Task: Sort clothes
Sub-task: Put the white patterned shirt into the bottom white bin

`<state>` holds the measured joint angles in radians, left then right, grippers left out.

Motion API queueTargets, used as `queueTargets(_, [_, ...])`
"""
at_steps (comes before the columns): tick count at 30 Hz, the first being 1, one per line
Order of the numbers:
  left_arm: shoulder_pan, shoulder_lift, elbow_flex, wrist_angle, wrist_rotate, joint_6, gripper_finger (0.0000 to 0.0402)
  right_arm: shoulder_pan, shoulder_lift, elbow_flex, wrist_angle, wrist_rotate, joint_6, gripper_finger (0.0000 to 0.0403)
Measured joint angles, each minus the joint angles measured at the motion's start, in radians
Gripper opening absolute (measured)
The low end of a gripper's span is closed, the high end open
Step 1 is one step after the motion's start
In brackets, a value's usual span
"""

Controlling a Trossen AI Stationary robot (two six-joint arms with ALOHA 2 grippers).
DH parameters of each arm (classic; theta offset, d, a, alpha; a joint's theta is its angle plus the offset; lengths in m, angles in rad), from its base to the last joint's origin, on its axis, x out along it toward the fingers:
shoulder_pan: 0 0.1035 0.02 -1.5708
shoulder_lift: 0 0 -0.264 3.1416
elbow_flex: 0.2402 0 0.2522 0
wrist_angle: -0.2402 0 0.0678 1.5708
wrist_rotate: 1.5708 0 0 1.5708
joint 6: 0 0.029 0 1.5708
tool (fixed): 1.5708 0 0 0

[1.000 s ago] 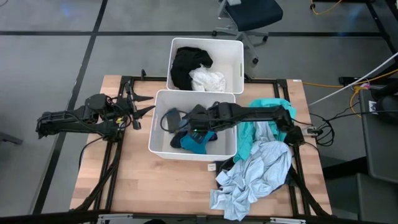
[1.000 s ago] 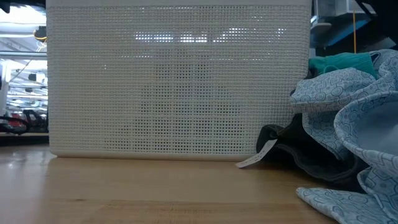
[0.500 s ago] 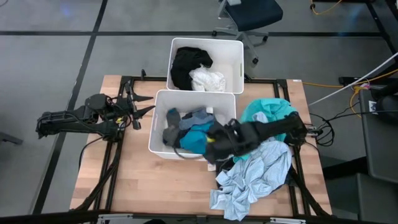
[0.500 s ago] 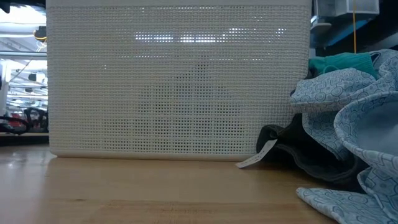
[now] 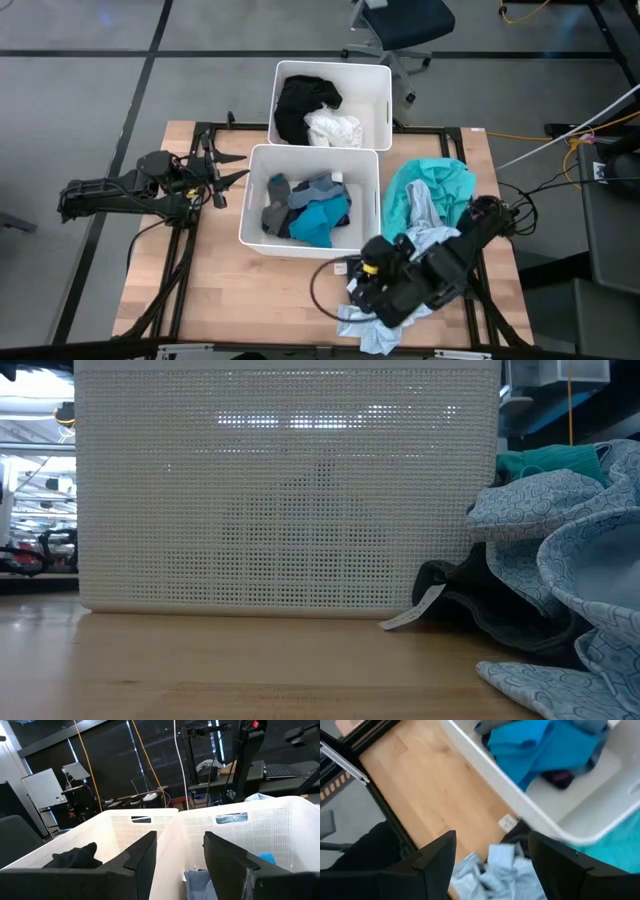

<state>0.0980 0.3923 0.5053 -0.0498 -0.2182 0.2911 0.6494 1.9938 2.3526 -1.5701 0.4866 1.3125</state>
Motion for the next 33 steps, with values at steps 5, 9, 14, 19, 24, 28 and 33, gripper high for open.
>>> queueTargets(5, [0.000, 0.000, 0.000, 0.000, 0.000, -0.002, 0.0150, 0.055, -0.001, -0.059, -0.001, -0.048, 0.148, 0.0248])
queueTargets(9, [0.000, 0.000, 0.000, 0.000, 0.000, -0.004, 0.0150, 0.085, -0.001, -0.132, -0.001, -0.141, 0.264, 0.0248])
queueTargets(14, [0.000, 0.000, 0.000, 0.000, 0.000, -0.004, 0.0150, 0.113, -0.001, -0.228, -0.001, -0.257, 0.363, 0.0248])
queueTargets(19, [0.000, 0.000, 0.000, 0.001, 0.000, -0.003, 0.0150, 0.123, 0.000, -0.341, -0.002, -0.350, 0.410, 0.0248])
queueTargets(24, [0.000, 0.000, 0.000, 0.001, 0.000, -0.001, 0.0150, 0.123, 0.000, -0.467, -0.001, -0.348, 0.407, 0.0248])
queueTargets(28, [0.000, 0.000, 0.000, 0.002, 0.000, 0.000, 0.0150, 0.122, 0.000, -0.563, -0.002, -0.296, 0.388, 0.0248])
queueTargets(33, [0.000, 0.000, 0.000, 0.002, 0.000, 0.000, 0.0150, 0.123, 0.000, -0.675, 0.041, -0.293, 0.376, 0.0248])
